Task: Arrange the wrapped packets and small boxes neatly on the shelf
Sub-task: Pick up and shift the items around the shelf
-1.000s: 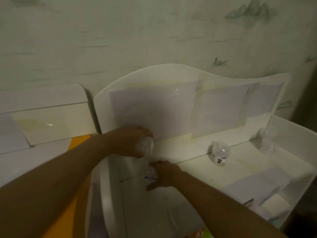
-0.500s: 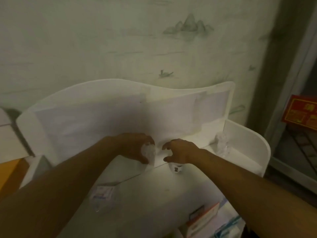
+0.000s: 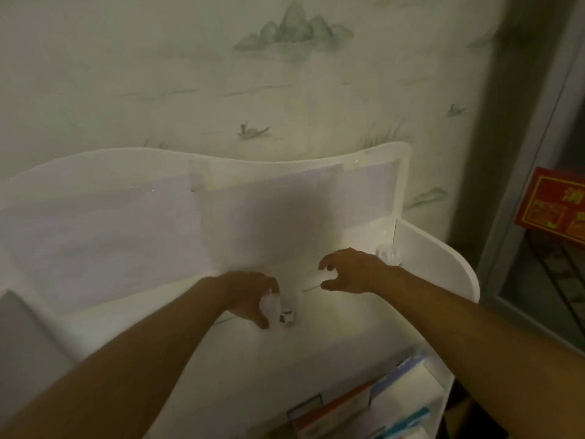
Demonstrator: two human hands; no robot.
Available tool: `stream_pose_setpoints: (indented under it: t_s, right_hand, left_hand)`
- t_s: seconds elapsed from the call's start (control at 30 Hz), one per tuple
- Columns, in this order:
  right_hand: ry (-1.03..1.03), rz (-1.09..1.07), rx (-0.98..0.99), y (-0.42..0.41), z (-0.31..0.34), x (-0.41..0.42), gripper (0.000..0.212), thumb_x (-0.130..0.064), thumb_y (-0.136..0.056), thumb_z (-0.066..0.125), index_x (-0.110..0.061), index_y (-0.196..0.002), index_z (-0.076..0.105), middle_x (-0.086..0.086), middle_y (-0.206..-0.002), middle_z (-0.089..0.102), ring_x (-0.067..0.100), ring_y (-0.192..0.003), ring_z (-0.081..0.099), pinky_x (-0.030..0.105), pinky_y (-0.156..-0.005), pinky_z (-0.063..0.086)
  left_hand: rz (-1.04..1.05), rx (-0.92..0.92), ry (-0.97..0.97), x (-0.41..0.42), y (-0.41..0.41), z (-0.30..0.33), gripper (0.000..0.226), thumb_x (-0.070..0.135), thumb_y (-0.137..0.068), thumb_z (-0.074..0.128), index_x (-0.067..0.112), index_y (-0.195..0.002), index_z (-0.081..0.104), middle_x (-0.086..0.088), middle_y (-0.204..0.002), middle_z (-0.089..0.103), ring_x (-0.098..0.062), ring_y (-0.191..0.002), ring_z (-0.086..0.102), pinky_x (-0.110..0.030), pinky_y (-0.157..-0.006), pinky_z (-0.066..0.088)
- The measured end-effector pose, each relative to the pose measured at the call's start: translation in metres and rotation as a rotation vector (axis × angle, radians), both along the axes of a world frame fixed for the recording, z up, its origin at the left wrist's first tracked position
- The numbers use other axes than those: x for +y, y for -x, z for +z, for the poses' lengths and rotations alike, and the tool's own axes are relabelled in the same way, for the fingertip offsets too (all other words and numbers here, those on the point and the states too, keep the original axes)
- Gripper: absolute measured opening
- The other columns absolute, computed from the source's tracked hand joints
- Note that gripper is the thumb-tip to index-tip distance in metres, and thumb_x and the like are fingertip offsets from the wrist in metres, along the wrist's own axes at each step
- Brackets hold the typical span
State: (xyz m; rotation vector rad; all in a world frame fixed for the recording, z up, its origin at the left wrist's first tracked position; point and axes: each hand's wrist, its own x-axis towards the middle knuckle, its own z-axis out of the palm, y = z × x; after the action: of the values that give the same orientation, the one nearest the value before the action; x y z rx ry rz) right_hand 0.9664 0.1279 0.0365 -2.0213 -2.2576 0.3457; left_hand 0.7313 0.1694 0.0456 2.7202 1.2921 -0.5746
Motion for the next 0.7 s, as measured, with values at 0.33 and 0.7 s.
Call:
stream_pose_setpoints:
  t_s: [0.33, 0.7]
  right_hand:
    - [0.020, 0.050, 0.017, -0.008, -0.018, 0.006, 0.049, -0.050, -0.088, 0.059, -0.031, -0.133, 0.049, -0.008, -0.133, 0.055, 0.012, -0.120, 0.050, 0.033, -0.099, 0.044]
    - [0.038, 0.038, -0.001, -0.013, -0.019, 0.000, 0.051, -0.049, -0.090, 0.057, -0.029, -0.136, 0.048, -0.006, -0.136, 0.054, 0.014, -0.124, 0.049, 0.031, -0.100, 0.041]
  left_hand:
    - [0.044, 0.060, -0.225, 0.019, 0.000, -0.050, 0.078, 0.050, -0.076, 0.068, 0.032, -0.142, 0.031, 0.004, -0.145, 0.043, -0.021, -0.131, 0.043, -0.038, -0.108, 0.031]
    - [-0.019, -0.003, -0.411, 0.021, -0.004, -0.062, 0.066, 0.018, -0.089, 0.057, 0.024, -0.148, 0.027, -0.002, -0.155, 0.026, -0.022, -0.141, 0.027, -0.037, -0.114, 0.024]
